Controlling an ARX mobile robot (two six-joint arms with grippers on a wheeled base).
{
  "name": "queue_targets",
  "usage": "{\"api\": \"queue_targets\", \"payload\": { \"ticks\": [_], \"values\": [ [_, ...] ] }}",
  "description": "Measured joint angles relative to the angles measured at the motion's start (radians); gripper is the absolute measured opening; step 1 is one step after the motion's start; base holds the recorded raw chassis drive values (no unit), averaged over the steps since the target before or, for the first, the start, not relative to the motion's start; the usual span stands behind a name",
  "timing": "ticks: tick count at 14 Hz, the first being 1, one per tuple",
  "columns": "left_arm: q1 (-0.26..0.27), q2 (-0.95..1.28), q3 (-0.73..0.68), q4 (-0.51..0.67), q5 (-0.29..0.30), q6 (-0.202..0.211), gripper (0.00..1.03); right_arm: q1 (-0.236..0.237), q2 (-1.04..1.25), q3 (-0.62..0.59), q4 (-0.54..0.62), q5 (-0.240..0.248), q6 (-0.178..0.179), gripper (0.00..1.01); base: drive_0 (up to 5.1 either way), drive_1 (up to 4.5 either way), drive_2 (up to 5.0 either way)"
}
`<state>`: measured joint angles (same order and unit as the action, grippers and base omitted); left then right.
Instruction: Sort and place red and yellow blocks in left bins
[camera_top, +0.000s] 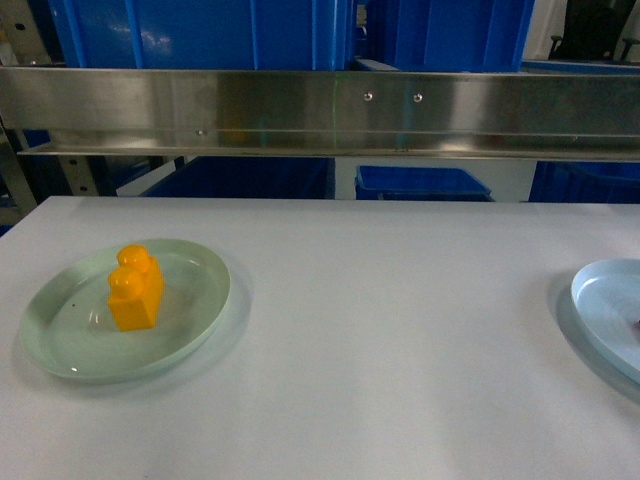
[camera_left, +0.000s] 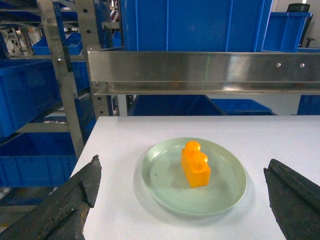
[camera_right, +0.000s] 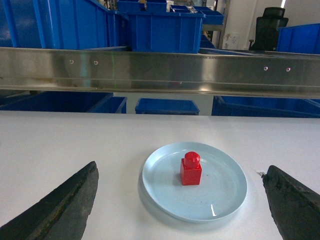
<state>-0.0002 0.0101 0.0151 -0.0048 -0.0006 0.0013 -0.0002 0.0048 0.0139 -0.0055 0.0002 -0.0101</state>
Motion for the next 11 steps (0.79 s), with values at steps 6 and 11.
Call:
{"api": "queue_targets", "payload": {
  "ticks": [6,11],
  "values": [
    [0.000,0.000,0.000,0.000,0.000,0.000,0.98,0.000,0.000,0.000,0.000,0.000,0.000,0.98,0.0,0.00,0.0],
    [0.000,0.000,0.000,0.000,0.000,0.000,0.98,0.000,0.000,0.000,0.000,0.000,0.000,0.98,0.0,0.00,0.0]
  ]
}}
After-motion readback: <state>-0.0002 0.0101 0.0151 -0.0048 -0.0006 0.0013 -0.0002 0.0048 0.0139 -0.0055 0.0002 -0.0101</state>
